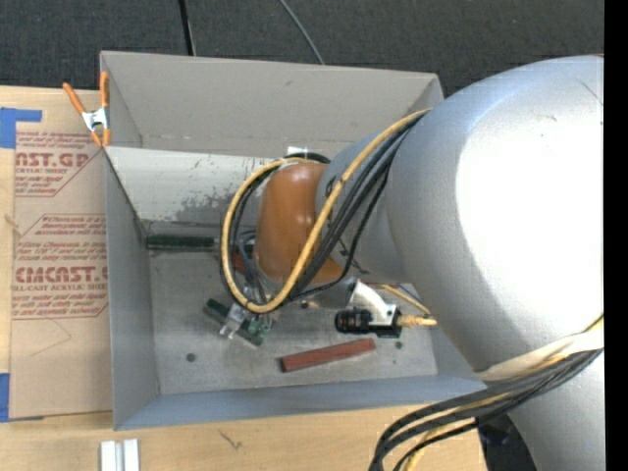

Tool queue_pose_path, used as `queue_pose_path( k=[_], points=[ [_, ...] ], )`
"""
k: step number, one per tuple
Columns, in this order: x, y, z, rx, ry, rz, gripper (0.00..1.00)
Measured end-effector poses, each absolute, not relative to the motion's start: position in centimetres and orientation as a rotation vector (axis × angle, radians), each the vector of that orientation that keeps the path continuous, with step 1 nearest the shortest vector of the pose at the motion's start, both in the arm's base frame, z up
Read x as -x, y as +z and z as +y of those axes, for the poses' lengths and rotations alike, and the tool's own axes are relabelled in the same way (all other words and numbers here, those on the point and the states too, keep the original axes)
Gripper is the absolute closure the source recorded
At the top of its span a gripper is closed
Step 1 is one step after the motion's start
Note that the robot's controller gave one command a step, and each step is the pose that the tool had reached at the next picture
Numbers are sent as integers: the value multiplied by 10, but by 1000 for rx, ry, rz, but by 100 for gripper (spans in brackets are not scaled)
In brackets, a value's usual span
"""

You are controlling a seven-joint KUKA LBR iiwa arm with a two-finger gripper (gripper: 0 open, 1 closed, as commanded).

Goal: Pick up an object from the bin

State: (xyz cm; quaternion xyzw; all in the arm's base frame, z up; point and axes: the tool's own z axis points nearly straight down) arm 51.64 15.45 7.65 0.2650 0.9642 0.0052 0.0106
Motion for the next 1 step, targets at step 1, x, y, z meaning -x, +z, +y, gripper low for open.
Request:
queue_pose_path(
  k=[1],
  points=[
    [-515, 80, 154, -829, 10, 3016, 100]
  ],
)
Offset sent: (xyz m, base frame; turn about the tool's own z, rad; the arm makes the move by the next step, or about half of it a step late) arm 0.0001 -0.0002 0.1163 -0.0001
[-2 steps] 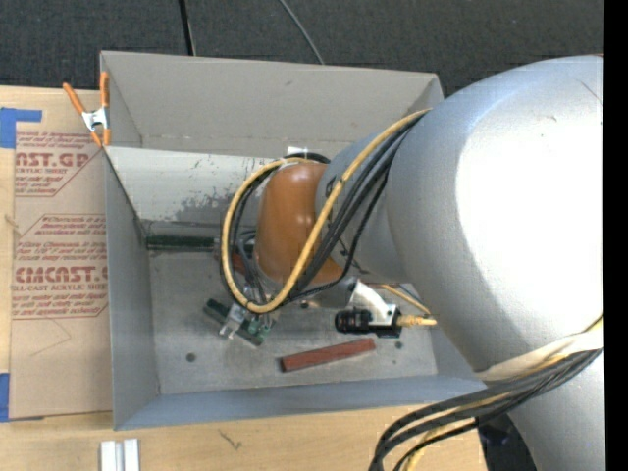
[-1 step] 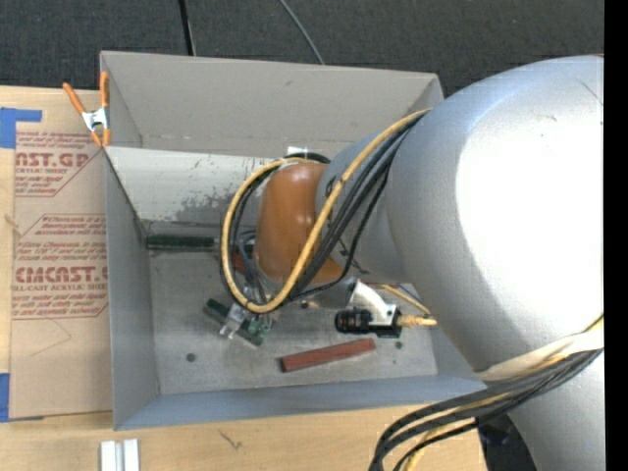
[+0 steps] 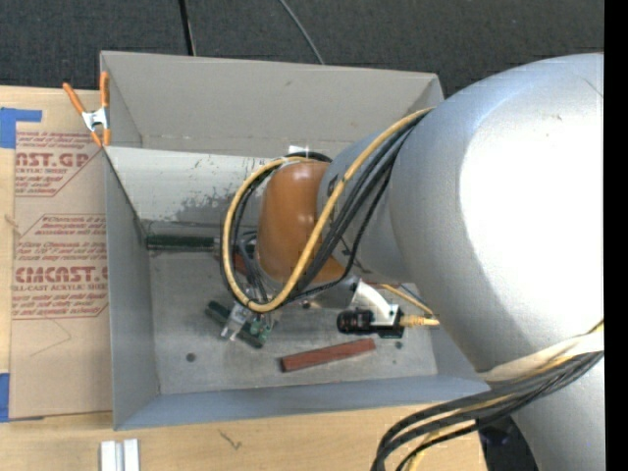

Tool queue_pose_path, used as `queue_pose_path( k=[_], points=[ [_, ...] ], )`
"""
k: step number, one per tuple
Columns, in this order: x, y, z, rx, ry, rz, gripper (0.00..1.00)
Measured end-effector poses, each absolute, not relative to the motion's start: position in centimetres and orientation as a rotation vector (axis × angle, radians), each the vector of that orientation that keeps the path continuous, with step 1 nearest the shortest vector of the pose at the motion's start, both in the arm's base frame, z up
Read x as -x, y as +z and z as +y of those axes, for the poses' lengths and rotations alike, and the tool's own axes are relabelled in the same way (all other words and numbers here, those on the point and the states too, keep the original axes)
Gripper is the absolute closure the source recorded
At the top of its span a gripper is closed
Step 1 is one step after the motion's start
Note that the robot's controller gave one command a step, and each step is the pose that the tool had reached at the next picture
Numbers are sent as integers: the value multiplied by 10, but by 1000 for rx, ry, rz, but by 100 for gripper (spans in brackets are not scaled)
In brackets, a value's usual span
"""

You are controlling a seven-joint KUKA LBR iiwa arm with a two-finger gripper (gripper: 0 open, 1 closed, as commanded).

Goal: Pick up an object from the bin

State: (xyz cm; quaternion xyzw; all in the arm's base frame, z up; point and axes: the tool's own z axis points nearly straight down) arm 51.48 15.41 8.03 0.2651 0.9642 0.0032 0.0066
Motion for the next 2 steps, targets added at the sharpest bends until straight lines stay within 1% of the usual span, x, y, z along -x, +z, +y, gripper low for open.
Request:
queue_pose_path(
  k=[1, 2],
  points=[
    [-510, 99, 153, -832, -5, 3035, 100],
    [-510, 121, 154, -832, -5, 3035, 100]
  ],
)
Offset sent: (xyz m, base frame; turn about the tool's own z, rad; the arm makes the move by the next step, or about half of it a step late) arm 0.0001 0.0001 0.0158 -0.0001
